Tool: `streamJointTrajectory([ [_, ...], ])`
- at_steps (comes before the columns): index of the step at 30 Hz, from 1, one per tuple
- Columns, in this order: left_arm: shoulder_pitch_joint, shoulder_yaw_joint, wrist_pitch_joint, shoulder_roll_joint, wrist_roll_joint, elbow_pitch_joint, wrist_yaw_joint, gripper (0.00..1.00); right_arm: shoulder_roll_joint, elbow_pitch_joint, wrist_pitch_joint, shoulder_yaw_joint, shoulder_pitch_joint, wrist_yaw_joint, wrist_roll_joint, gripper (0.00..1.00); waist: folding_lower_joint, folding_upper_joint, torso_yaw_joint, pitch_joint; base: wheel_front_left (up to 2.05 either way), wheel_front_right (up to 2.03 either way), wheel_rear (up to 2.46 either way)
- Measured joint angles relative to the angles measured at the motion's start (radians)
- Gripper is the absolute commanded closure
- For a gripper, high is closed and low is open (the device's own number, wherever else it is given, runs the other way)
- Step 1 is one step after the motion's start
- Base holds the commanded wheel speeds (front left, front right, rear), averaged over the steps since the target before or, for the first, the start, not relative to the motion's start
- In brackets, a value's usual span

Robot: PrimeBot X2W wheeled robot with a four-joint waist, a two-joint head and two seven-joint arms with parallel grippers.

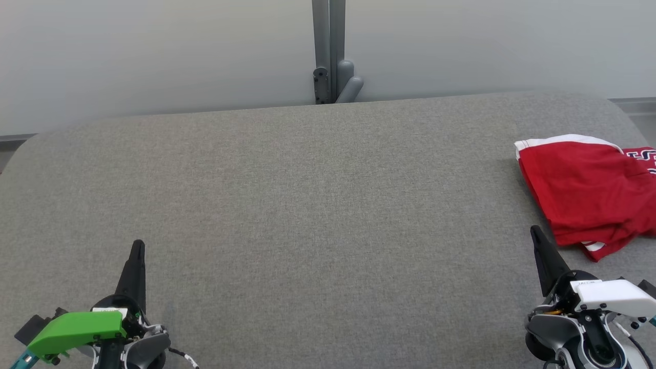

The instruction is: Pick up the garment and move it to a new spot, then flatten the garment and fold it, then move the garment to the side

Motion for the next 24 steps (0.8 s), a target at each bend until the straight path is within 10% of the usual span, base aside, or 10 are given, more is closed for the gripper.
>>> streamJointTrajectory([
  [24,0.000,0.001,0.000,0.000,0.000,0.000,0.000,1.00,0.000,0.000,0.000,0.000,0.000,0.000,0.000,1.00,0.0000,0.0000,0.000,0.000,0.00,0.00,0.00],
])
